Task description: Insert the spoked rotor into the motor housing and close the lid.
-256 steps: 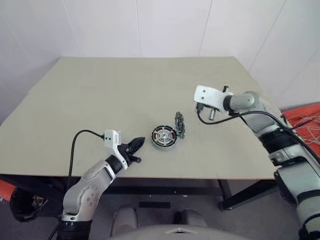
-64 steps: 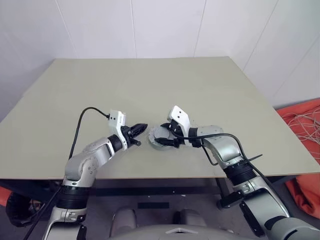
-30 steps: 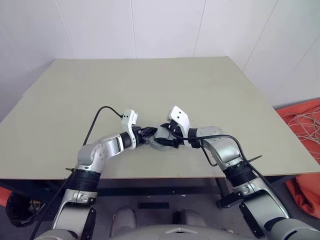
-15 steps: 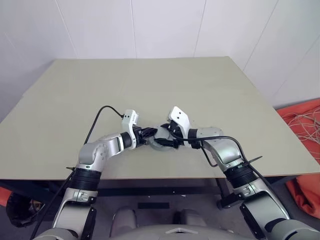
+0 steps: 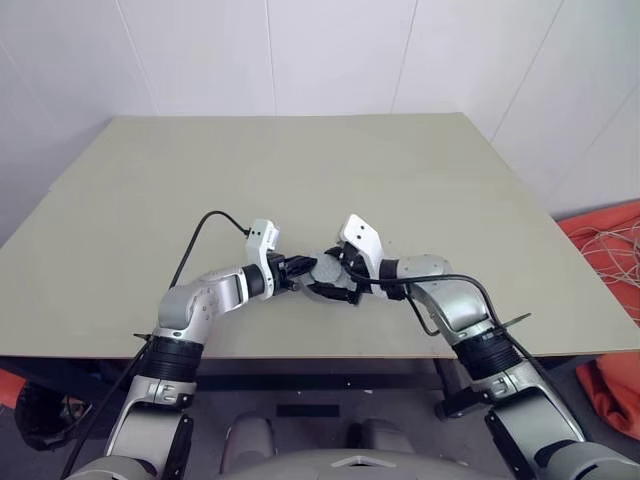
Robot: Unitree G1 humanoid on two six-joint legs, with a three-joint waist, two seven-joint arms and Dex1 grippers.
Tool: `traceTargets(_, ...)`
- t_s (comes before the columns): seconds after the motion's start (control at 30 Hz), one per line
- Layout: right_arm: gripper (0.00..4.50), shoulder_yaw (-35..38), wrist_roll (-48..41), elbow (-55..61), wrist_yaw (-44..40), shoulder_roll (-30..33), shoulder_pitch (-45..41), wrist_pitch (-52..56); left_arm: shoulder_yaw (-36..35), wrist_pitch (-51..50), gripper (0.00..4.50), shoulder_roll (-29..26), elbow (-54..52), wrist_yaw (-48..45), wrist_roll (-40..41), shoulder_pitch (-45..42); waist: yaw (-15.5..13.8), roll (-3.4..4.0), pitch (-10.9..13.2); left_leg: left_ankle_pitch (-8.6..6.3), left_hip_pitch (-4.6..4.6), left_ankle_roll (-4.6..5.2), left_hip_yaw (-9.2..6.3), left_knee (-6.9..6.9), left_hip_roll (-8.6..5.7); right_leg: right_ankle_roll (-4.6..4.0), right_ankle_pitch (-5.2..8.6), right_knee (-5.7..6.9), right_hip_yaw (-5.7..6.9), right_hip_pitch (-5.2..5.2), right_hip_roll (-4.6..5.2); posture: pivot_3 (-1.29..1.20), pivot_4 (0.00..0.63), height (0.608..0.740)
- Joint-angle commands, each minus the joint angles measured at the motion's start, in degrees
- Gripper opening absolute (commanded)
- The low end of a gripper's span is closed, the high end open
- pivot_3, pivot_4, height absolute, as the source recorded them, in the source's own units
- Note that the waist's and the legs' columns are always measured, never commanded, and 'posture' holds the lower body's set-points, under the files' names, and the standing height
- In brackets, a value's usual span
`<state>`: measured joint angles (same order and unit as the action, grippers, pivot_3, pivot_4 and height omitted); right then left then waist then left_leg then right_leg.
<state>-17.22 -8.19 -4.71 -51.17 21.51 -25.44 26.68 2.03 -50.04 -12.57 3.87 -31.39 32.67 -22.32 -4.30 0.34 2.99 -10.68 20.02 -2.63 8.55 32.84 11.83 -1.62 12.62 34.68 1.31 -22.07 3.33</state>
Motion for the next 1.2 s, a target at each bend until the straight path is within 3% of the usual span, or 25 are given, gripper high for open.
traceTargets(0.03,4.48,3.6,-2.6,4.4,-0.3,1.8,0.4,1.7,1.4,-1.5,0.57,0.1,1.1,0.2,-1.3,0.4,-0.1,0.01,0.0,0.00,0.02,0.00,0.00,0.00,0.00,0.00,0.00,0.00,0.00,-0.02,0.00,0.00,0.000,0.740)
traceTargets(0.4,4.48,9.4,-9.2,12.3,-2.1,6.6,4.2,7.7,1.9,-1.4,0.57,1.3,1.3,0.1,-1.7,0.5,-0.9,0.02,0.0,0.00,0.04,0.01,0.01,-0.04,0.00,0.02,0.01,-0.06,0.00,-0.03,0.02,0.00,0.000,0.740)
traceTargets(0.67,4.48,14.2,-10.3,12.0,3.2,10.7,4.8,15.8,2.0,-1.1,0.57,1.7,1.8,-0.3,-2.0,0.1,-1.3,0.03,0.0,0.00,0.03,0.01,0.01,-0.08,-0.02,0.06,0.04,-0.08,0.00,-0.02,0.05,0.00,0.000,0.740)
traceTargets(0.83,4.48,19.5,-18.1,16.2,8.5,8.2,1.4,35.5,2.1,-1.1,0.57,2.1,2.1,-0.7,-2.3,-0.1,-1.3,0.15,0.0,0.00,0.02,0.00,0.01,-0.08,-0.04,0.07,0.04,-0.08,-0.01,-0.02,0.06,0.00,0.000,0.740)
traceTargets(1.0,4.48,30.1,-27.6,16.6,12.9,1.0,-6.5,58.0,2.3,-1.0,0.57,2.4,2.4,-0.9,-2.5,-0.2,-1.5,0.34,0.0,0.01,0.00,-0.02,0.00,-0.09,-0.06,0.07,0.04,-0.04,0.00,-0.03,0.04,0.00,0.000,0.740)
traceTargets(1.2,4.48,36.8,-32.3,9.4,21.9,-3.7,-11.4,65.8,2.2,-0.9,0.57,2.8,2.3,-0.8,-2.6,-0.1,-1.9,0.34,0.0,0.14,0.04,-0.24,0.00,-0.16,-0.09,0.12,0.07,-0.06,-0.01,-0.02,0.27,0.00,0.000,0.740)
